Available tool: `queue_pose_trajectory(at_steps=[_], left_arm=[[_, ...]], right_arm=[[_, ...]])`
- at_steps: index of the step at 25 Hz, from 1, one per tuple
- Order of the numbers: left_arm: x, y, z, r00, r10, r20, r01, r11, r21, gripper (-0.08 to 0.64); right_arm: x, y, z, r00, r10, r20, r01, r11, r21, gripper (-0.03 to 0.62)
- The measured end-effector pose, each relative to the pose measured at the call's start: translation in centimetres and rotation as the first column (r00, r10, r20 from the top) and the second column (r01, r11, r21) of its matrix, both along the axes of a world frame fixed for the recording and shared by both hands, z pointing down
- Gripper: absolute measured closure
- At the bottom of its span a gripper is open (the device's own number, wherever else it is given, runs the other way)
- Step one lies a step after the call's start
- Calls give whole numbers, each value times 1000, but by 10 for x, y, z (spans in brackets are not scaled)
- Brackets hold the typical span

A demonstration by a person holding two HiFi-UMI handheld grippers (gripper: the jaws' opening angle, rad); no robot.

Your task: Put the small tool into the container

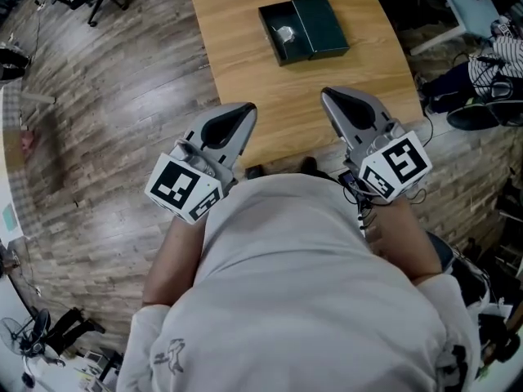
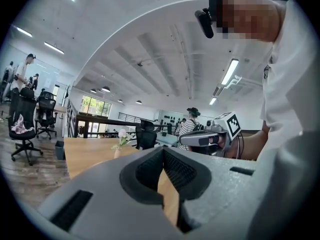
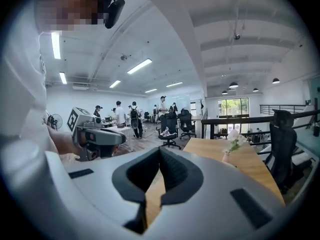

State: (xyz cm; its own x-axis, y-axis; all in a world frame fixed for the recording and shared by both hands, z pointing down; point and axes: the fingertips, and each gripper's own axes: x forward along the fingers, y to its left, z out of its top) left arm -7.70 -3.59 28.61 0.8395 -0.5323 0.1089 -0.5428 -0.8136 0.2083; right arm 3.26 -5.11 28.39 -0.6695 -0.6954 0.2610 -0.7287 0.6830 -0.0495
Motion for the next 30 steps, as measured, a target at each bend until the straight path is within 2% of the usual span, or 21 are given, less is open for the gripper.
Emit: queue_pose_trajectory(at_steps=[7, 13, 18, 24, 30], left_arm=[[30, -2, -9, 996, -87, 15, 87, 996, 2, 554], [88, 12, -8, 988, -155, 11, 155, 988, -14, 554], [116, 31, -6, 980, -200, 18, 200, 979, -31, 554], [128, 49, -9, 975, -217, 45, 218, 976, -19, 554], [128, 78, -18, 982, -181, 53, 181, 983, 10, 554]], right_arm=[[37, -1, -12, 997, -69, 28, 68, 998, 15, 586], [93, 12, -9, 989, -138, 46, 138, 990, 7, 586], [114, 28, -4, 978, -201, 61, 202, 979, -11, 586], [124, 47, -4, 967, -240, 87, 242, 970, -10, 586], [123, 82, -13, 970, -224, 91, 223, 975, 16, 586]])
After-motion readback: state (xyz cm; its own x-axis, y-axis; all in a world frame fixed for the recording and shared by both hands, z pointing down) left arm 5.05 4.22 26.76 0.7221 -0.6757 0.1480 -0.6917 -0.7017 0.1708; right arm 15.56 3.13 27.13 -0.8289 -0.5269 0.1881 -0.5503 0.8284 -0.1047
